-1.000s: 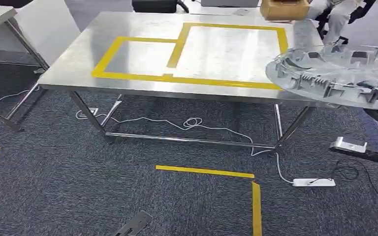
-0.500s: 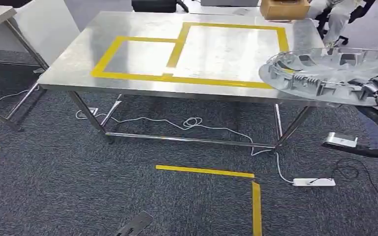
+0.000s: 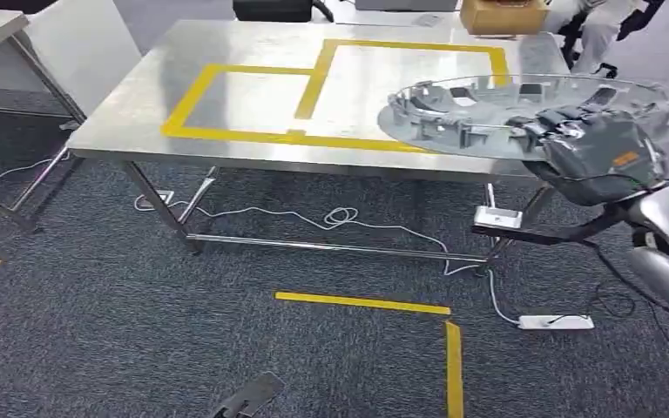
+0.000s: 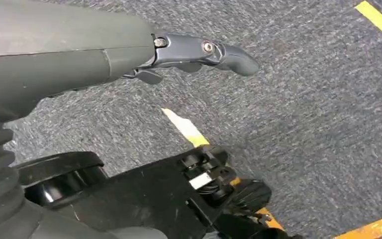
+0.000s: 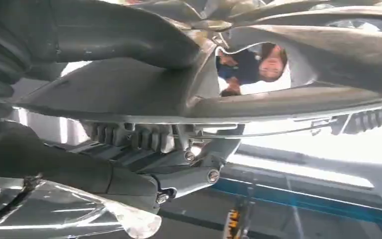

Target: Take the parts from the cabinet and place them on the table.

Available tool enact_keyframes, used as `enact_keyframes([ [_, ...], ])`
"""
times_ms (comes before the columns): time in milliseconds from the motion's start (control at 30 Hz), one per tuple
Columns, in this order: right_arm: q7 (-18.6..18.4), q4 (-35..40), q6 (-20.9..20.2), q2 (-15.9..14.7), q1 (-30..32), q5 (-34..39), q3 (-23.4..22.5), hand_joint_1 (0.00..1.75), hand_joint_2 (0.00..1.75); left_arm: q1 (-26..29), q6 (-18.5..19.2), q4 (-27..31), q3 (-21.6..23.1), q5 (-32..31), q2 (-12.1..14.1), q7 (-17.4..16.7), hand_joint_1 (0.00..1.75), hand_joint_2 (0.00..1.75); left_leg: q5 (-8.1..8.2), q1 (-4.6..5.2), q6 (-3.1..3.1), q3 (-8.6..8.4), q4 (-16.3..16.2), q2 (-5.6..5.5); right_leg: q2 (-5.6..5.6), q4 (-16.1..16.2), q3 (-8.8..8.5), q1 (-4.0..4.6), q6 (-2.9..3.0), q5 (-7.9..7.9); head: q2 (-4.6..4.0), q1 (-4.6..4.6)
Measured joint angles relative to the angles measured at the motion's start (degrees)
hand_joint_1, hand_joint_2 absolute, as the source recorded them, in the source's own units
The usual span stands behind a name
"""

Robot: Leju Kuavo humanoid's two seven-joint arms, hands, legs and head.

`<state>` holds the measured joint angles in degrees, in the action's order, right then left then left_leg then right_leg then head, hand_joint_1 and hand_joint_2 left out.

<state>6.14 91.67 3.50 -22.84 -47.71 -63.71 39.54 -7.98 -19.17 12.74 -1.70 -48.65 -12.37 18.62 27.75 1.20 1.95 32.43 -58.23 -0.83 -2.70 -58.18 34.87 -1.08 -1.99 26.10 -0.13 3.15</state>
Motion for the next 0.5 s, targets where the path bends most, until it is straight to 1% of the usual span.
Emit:
enact_keyframes([
  [100,-1.48,-1.07,0.11,3.89,-0.59,-0.79,2.88,1.75,1.75,-0.04,0.15,0.00,0.26,-0.35,-0.11,-0.02,0.00,1.75,0.00,-0.03,0.00,0.00,0.00,0.00,-0.01,0.00,0.02,0.02,0.00,0.00,0.00,0.00],
  [200,-2.51,-1.66,0.22,6.68,-0.77,-1.35,4.93,1.75,1.75,-0.03,0.22,0.00,0.39,-0.41,-0.13,0.00,0.00,1.75,-0.01,-0.03,0.00,0.04,0.00,-0.02,0.05,0.00,0.04,0.03,0.00,0.00,0.00,0.02],
  [300,-3.30,-2.10,0.33,8.63,-0.97,-1.81,6.60,1.75,1.75,-0.01,0.33,0.00,0.41,-0.50,-0.13,-0.02,0.00,1.75,-0.01,-0.03,0.00,0.07,0.00,-0.03,0.04,-0.01,0.05,0.03,0.00,0.00,0.00,0.00],
  [500,-3.58,-3.01,0.28,10.12,-1.04,-2.12,8.91,1.75,1.75,-0.01,0.39,0.00,0.41,-0.50,-0.04,-0.09,0.00,1.75,-0.01,0.00,0.00,0.09,-0.01,-0.03,0.06,0.02,0.05,0.01,0.00,0.00,0.00,0.00],
])
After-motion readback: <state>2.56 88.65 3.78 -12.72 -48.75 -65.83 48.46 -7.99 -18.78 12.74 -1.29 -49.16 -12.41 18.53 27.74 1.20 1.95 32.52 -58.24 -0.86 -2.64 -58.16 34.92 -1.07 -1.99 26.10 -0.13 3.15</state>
